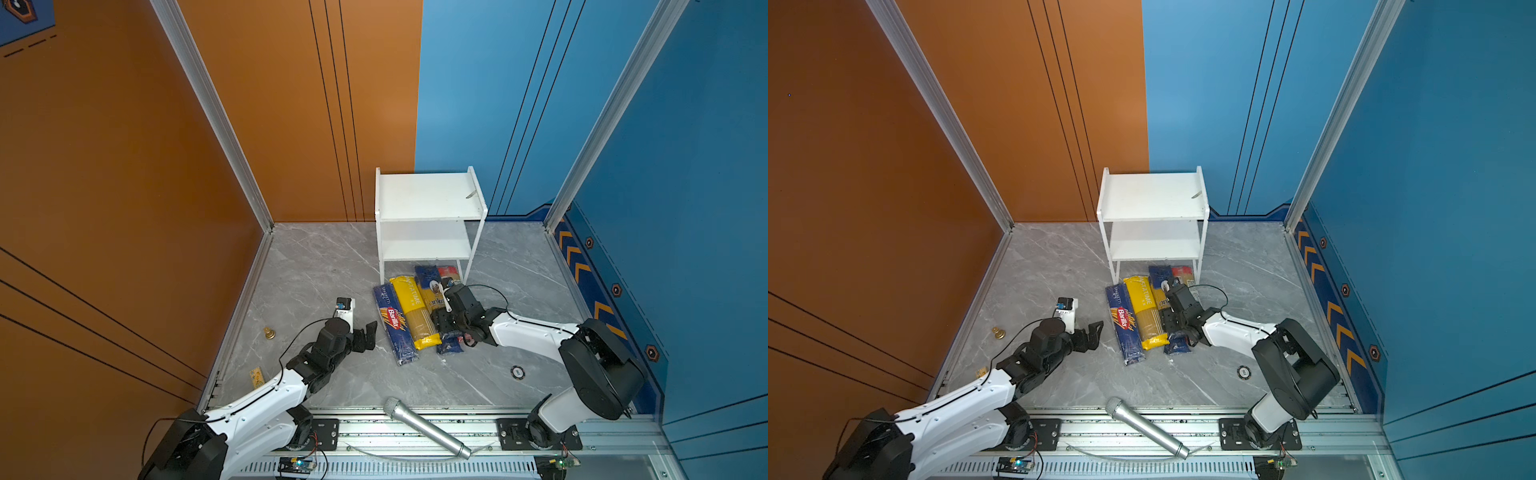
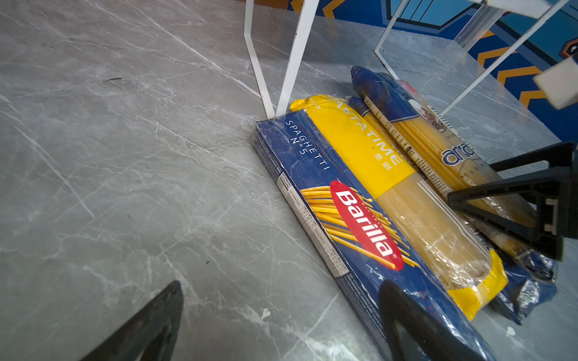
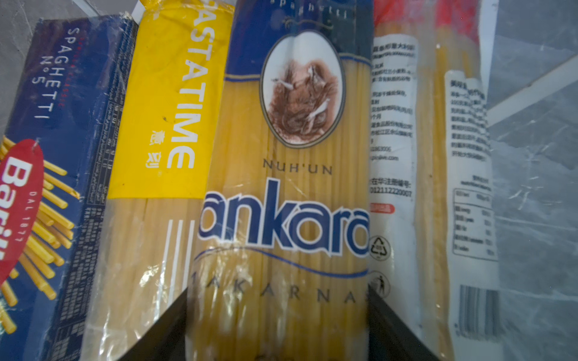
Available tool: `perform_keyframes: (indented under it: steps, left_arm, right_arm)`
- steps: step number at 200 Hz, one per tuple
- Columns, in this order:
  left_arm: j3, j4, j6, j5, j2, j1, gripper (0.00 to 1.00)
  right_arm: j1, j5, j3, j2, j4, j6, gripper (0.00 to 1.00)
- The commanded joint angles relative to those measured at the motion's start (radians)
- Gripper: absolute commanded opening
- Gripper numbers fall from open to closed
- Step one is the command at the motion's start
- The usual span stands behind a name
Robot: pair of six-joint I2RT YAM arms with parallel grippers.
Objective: Arrange pasta packages on shelves
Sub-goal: Pick up the pasta bag.
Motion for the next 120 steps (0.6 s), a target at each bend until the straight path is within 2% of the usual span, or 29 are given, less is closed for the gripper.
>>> perform_keyframes:
  steps: [1,78,120]
  left_arm:
    - [0.018,-0.02,-0.007,-0.004,0.006,-0.01,0.98]
    - [0.018,-0.019,-0.008,-0.004,0.011,-0.01,0.98]
    - [0.018,-0.02,-0.01,-0.004,0.011,-0.01,0.98]
  right_arm:
    - [0.013,0.013,0.012,0.014,-0.026,-0.013,0.67]
    - [0.012,0.018,0.016,-0.008,-0.037,-0.012,0.51]
    - [0.01,-0.003,0.025,-0.014,-0.044,-0.01,0.38]
